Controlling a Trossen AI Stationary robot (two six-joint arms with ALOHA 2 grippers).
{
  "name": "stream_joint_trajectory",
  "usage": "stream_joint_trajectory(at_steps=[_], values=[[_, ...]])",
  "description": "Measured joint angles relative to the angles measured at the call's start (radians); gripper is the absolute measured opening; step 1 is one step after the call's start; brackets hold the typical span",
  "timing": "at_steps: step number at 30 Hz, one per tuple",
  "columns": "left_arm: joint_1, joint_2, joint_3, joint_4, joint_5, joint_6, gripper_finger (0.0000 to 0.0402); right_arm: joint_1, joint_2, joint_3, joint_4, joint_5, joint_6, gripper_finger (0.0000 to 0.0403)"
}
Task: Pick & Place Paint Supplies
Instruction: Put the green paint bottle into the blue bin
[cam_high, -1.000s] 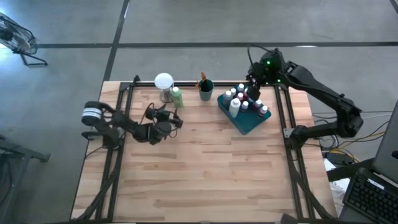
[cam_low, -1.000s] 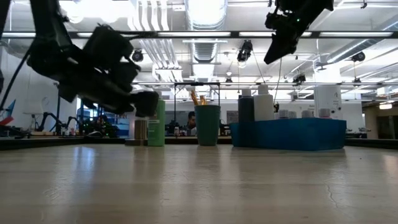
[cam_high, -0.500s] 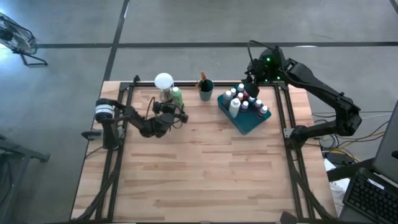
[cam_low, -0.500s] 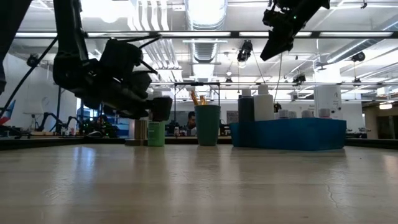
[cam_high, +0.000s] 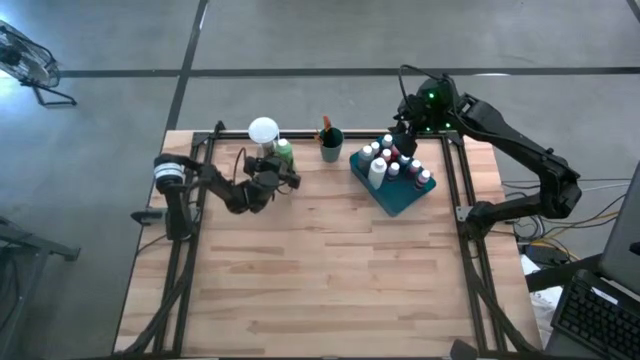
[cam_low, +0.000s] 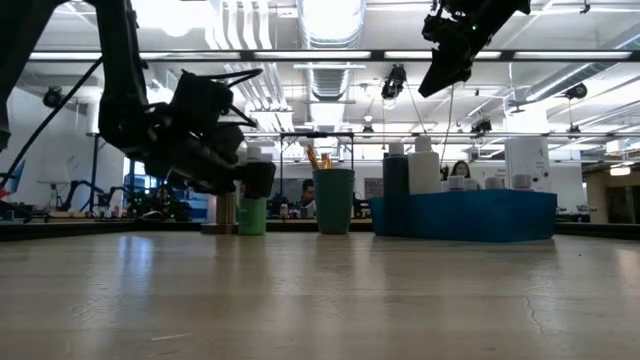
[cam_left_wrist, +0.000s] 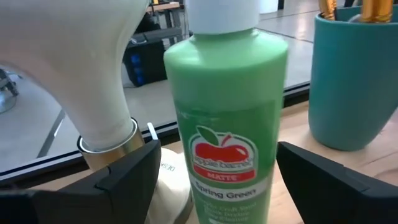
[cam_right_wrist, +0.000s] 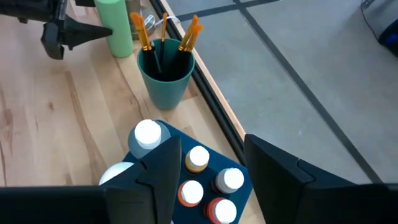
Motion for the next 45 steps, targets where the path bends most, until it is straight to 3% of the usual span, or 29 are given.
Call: stream_joint_trajectory(at_steps=[10, 17, 28, 33, 37, 41, 45], values=[[0.062, 0.000, 0.000, -0.007, 0.116, -0.027, 0.0323, 0.000, 0.000, 0.000, 0.000, 0.000, 0.003, 0.0192], [0.079, 0.000, 0.000, -0.007, 0.144, -0.015, 0.0314, 0.000, 0.000, 0.000, 0.000, 0.000, 0.003, 0.0194], [0.102, -0.001, 0.001, -0.004, 0.262, 0.000, 0.0187, 0.000, 0.000, 0.000, -0.005, -0.006, 0.008, 0.0161], [0.100, -0.003, 0.002, 0.007, 0.455, 0.002, 0.0171, 0.007, 0.000, 0.000, -0.047, -0.136, 0.004, 0.0143], [0.100, -0.004, 0.003, 0.027, 0.710, -0.029, 0.0175, 0.046, 0.000, 0.000, -0.071, -0.267, 0.011, 0.0127], [0.088, -0.011, 0.028, -0.004, 0.942, -0.090, 0.0175, 0.129, 0.000, 0.000, -0.078, -0.276, 0.012, 0.0111], [0.053, -0.054, 0.114, -0.212, 1.045, -0.101, 0.0175, 0.232, 0.000, 0.000, -0.077, -0.264, 0.018, 0.0098]])
